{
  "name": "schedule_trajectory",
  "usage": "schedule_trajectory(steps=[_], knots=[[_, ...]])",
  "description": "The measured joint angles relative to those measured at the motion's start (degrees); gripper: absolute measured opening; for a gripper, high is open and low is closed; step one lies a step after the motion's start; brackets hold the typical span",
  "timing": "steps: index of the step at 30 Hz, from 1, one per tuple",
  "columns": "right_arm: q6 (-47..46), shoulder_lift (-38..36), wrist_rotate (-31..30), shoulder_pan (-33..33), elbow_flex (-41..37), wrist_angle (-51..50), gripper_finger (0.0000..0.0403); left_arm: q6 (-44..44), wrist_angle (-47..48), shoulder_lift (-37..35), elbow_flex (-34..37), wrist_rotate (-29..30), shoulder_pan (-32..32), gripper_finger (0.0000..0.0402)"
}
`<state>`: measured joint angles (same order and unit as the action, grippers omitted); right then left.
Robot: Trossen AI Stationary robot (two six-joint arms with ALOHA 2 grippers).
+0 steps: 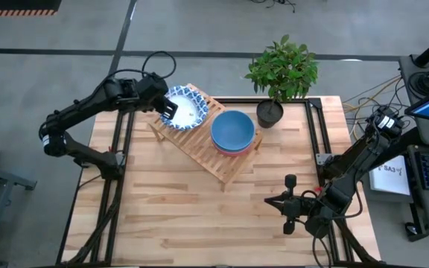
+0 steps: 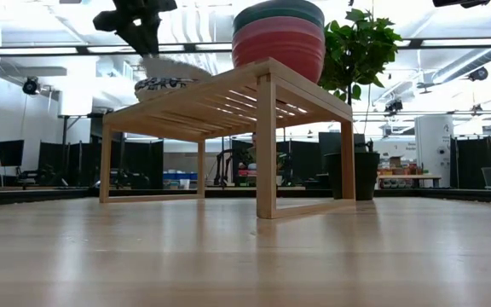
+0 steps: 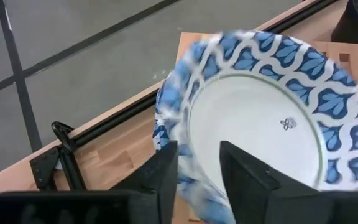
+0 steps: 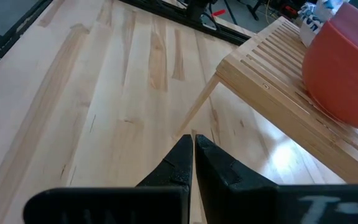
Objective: Place and stack bowls onto a shelf
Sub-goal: Stack the white bowl on top of the white bowl on the shelf, then return to Home Position
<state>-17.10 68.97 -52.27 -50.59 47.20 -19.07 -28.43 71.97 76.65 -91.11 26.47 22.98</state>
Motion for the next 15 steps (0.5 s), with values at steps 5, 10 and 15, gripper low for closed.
schedule_trajectory(steps=[5, 10, 15], knots=[[0.0, 0.0, 0.0, 0.0, 0.0, 0.0, 0.0009, 0.8, 0.9, -1.4, 0.0, 0.0, 0.0, 0.0131], [0.0, 0.0, 0.0, 0.0, 0.0, 0.0, 0.0009, 1.7, 1.2, -3.2, 0.0, 0.0, -1.3, 0.0143], [0.2, 0.0, 0.0, 0.0, -0.7, 0.0, 0.0009, 6.6, -1.6, -5.6, 2.5, 0.0, -9.7, 0.0135]])
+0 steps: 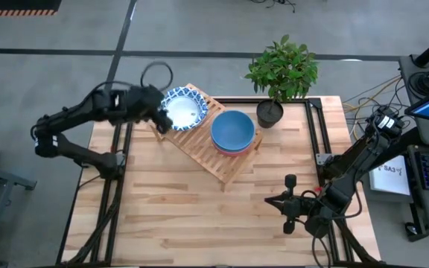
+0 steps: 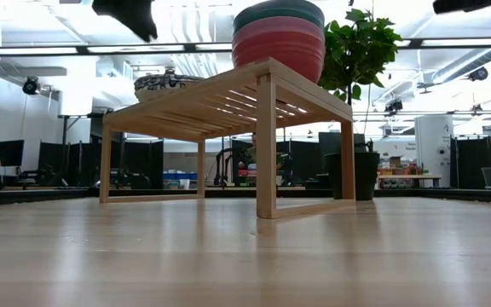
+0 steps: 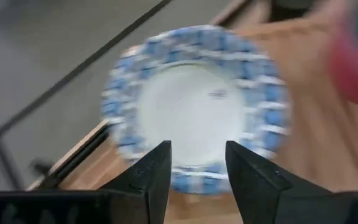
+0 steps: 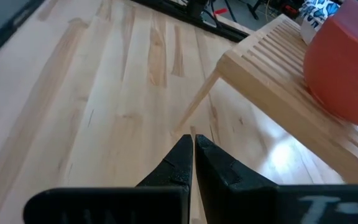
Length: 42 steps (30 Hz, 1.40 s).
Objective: Place and stack bowls onto a shelf
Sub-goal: Return to Home Position
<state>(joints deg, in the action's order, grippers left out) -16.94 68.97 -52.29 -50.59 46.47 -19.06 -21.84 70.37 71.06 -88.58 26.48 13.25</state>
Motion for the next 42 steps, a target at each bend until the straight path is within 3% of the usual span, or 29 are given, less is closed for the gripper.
schedule_trajectory(steps=[4, 8, 12, 17, 20, 33, 42], knots=[[-0.1, 0.0, 0.0, 0.0, -1.5, 0.2, 0.0009, 5.0, -9.5, -4.1, 8.0, -0.6, -11.2, 0.0119], [2.7, -0.3, 0.3, 0.5, -2.7, 4.7, 0.0009, 11.1, -25.1, -10.0, 21.0, -4.8, -24.6, 0.0099], [12.1, -1.7, 7.8, 3.7, -4.9, 16.6, 0.0009, 13.0, -40.7, -16.2, 33.5, -3.7, -32.9, 0.0078], [25.4, -4.0, 27.1, 11.6, -12.0, 36.1, 0.0009, 12.5, -50.9, -23.9, 45.0, -1.9, -33.3, 0.0063], [26.1, -8.3, 32.9, 16.2, -16.6, 38.7, 0.0009, 12.1, -53.8, -28.7, 49.9, -1.9, -32.2, 0.0048], [26.0, -37.8, 47.6, 29.3, -31.9, 42.0, 0.0009, 11.8, -66.1, -45.1, 66.1, -4.0, -31.8, 0.0003], [25.1, -57.2, 46.2, 29.9, -36.1, 31.1, 0.0009, 10.1, -78.6, -49.4, 79.1, -5.0, -31.8, 0.0]])
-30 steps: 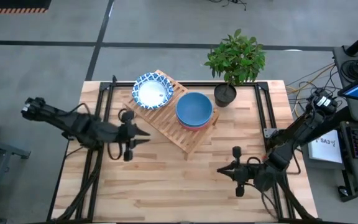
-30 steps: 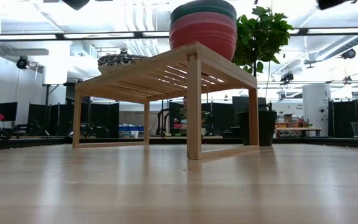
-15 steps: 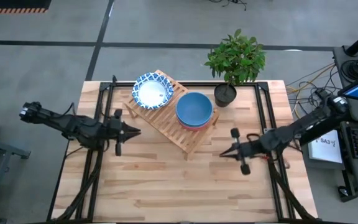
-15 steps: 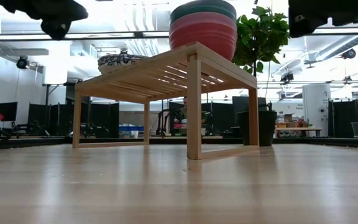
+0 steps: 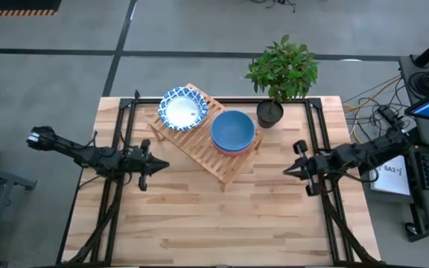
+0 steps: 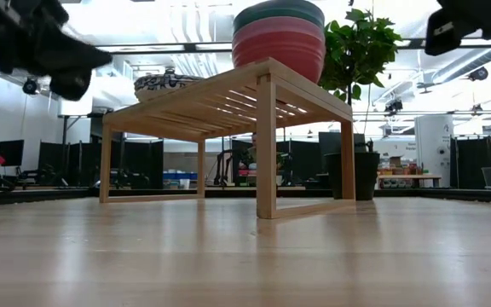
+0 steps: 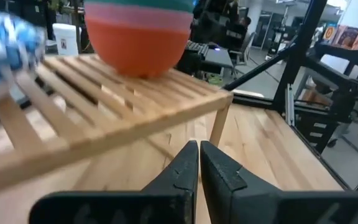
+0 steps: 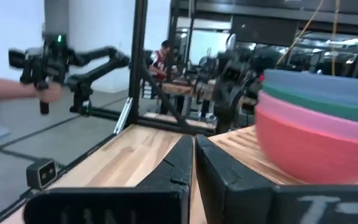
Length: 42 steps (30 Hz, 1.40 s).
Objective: Place and stack bowls onto a shelf
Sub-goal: Return to Home Position
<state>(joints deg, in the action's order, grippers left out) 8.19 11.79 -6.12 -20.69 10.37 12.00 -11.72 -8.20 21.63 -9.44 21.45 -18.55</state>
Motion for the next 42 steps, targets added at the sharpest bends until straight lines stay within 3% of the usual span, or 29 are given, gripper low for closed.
schedule_trajectory(steps=[7, 13, 22, 31, 36, 42], knots=[[0.9, -11.6, -4.6, 0.0, 0.3, -9.2, 0.0009, -4.2, -9.4, -0.6, 8.8, -4.1, 0.0, 0.0], [5.3, -11.0, -5.0, 0.1, -0.9, -10.9, 0.0009, -0.7, -9.4, 1.4, 8.8, -7.5, -0.2, 0.0], [9.1, -11.8, -5.5, 0.1, -2.1, -9.0, 0.0009, 2.1, -9.8, 3.6, 8.8, -7.3, -0.2, 0.0], [11.0, -11.8, -1.7, 0.1, -5.2, -6.0, 0.0009, -0.8, -8.4, 5.3, 8.7, 10.5, -0.1, 0.0], [15.0, -11.6, 1.6, 0.2, -9.7, 5.3, 0.0009, -0.8, -8.5, 6.3, 7.5, 10.9, -0.1, 0.0], [10.9, -11.0, -1.8, 2.0, -9.7, -3.7, 0.0009, -0.8, -8.8, 6.9, 7.3, 10.9, -0.1, 0.0]])
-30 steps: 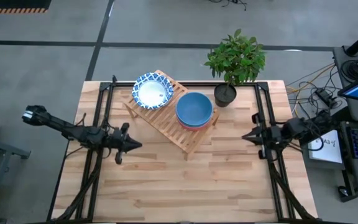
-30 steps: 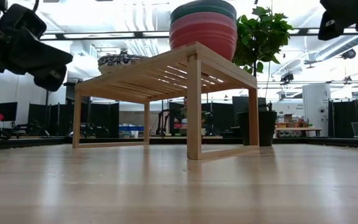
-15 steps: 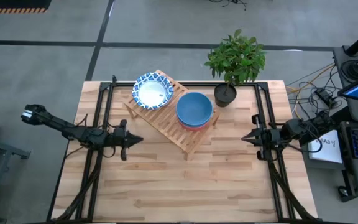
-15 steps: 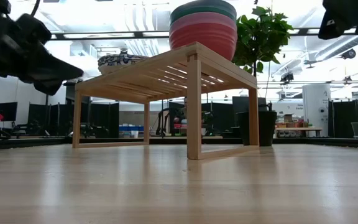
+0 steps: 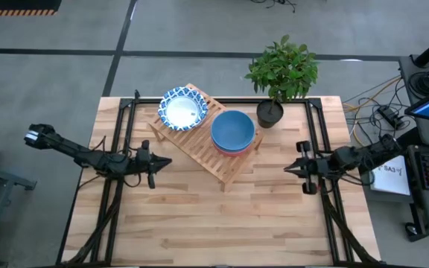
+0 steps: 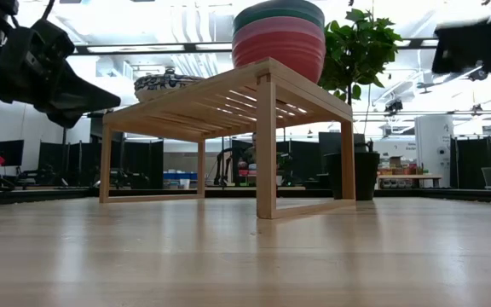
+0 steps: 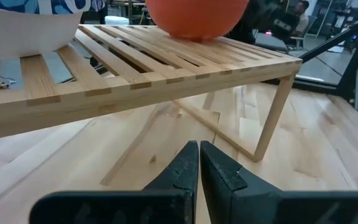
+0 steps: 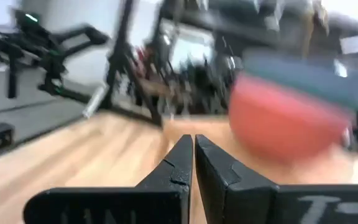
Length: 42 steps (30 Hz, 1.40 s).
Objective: Place and stack bowls onto a shelf
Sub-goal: Return to Home Position
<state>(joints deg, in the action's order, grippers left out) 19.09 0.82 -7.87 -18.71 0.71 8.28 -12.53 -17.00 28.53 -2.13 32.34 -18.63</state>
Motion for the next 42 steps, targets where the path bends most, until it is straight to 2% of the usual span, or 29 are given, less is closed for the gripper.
schedule_trajectory(steps=[3, 6, 9, 23, 32, 37, 42], knots=[[-8.9, 0.1, -5.0, 0.3, 0.0, -5.9, 0.0009, 0.0, 0.0, 0.0, 0.0, 0.0, 0.0, 0.0], [-18.8, 2.3, -5.6, 0.4, 0.4, -6.3, 0.0009, 0.0, -0.1, 0.1, 0.0, 0.0, 0.0, 0.0], [-24.0, 3.9, -5.5, 0.4, 0.6, -7.1, 0.0009, 0.0, -0.1, 0.1, 0.0, 0.0, 0.0, 0.0], [-24.0, 8.4, -5.6, 0.4, 0.6, -7.4, 0.0009, 0.0, -0.1, 1.2, 0.0, 0.0, 0.0, 0.0], [-23.9, 8.3, -5.6, 0.4, 0.6, -7.3, 0.0009, 0.0, -0.1, 2.1, 0.0, 0.1, 0.0, 0.0], [-19.7, 8.3, -5.6, 0.4, 0.6, -7.4, 0.0009, 0.0, -0.1, 2.6, 0.0, 0.1, 0.0, 0.0], [-22.7, 6.2, -4.6, 0.2, 0.6, -7.7, 0.0009, 0.0, -0.1, 3.1, 0.0, 0.1, 0.0, 0.0]])
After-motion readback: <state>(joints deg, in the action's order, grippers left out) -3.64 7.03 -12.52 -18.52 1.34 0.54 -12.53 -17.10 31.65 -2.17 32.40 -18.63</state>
